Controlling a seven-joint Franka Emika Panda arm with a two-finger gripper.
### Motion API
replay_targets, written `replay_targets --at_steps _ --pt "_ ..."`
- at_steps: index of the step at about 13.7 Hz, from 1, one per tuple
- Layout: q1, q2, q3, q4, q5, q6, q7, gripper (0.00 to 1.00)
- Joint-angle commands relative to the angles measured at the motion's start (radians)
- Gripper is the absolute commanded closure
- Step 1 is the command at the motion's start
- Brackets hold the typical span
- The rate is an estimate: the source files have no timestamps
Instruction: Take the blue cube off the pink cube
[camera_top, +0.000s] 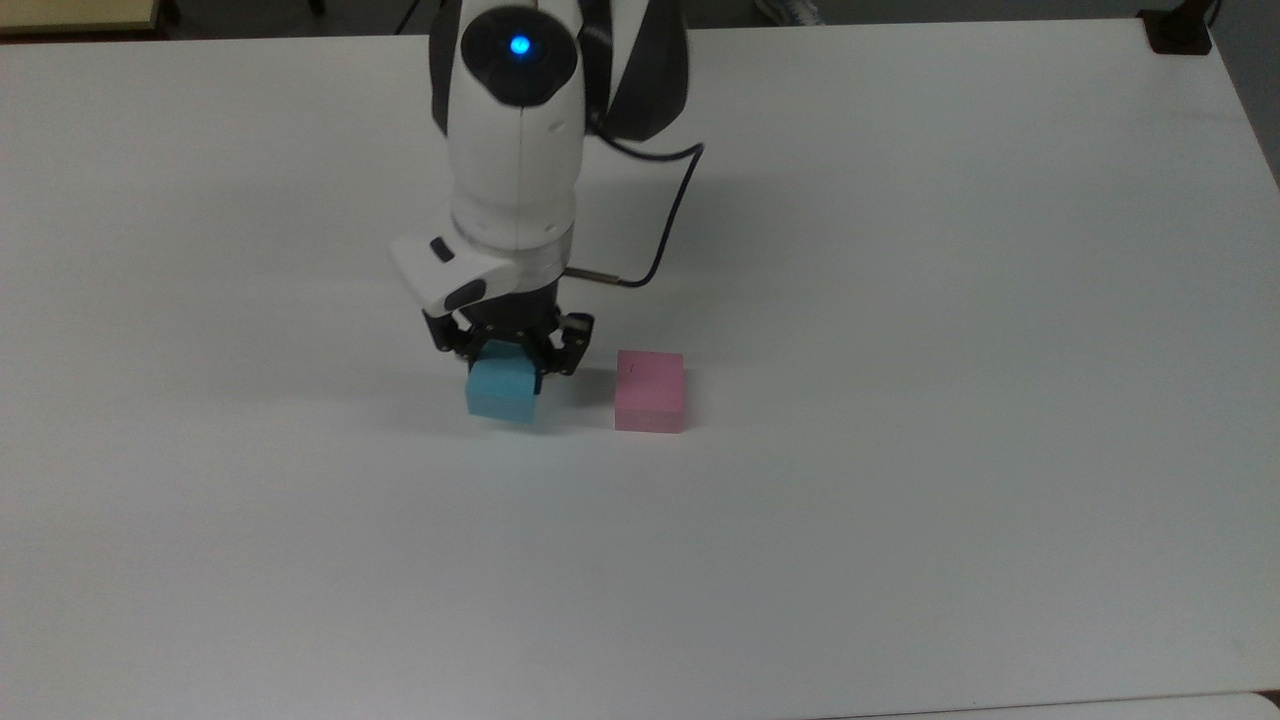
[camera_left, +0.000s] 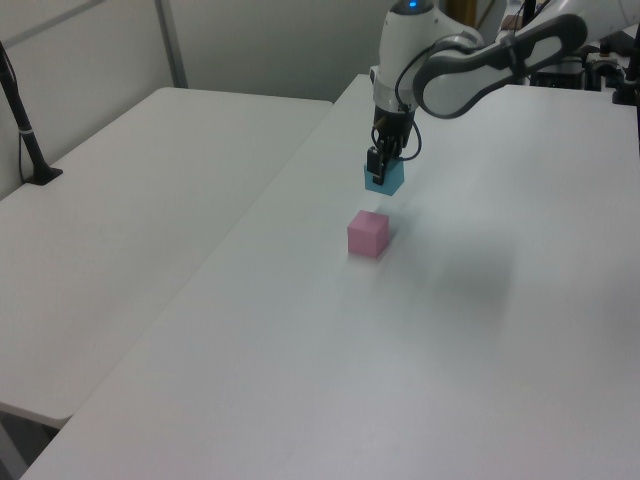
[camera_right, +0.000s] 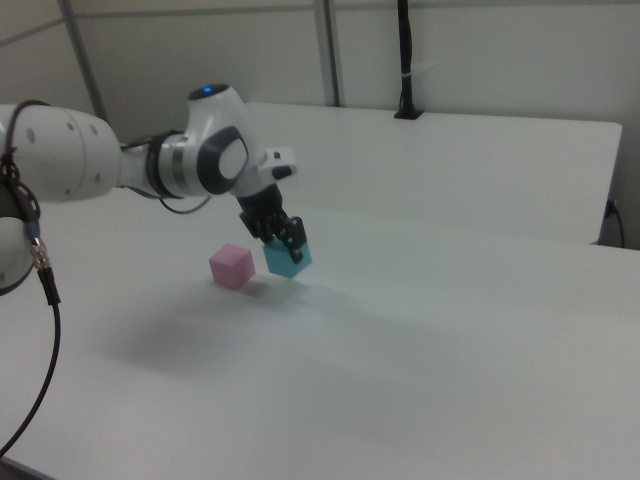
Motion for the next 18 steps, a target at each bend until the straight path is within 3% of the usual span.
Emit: replay_targets --at_steps 1,2,3,5,7,11,14,15,16,18 --pt "-0.027 0.051 -0.003 -0.011 -0.083 0.050 -0.016 0.41" --pt "-0.035 0.053 -0.003 -0.011 -0.083 0.051 -0.016 0.27" --pt "-0.033 0.047 -0.002 -0.008 -0.082 0.045 -0.011 0.00" --pt "-0.026 -0.011 0.006 -0.005 -0.067 0.024 -0.005 0.00" --pt "-0.009 -0.088 0.021 -0.002 -0.059 -0.099 -0.003 0.00" --pt "0.062 -0.295 0.008 -0.010 0.079 -0.370 -0.002 0.00" --pt "0.074 -0.373 -0.043 -0.013 0.139 -0.485 -0.003 0.00" --pt "0.121 -0.381 -0.102 -0.011 0.153 -0.496 -0.013 0.00" --pt "0.141 -0.389 -0.126 -0.011 0.154 -0.498 -0.014 0.00" --pt "0.132 -0.393 -0.126 -0.008 0.159 -0.513 -0.017 0.00"
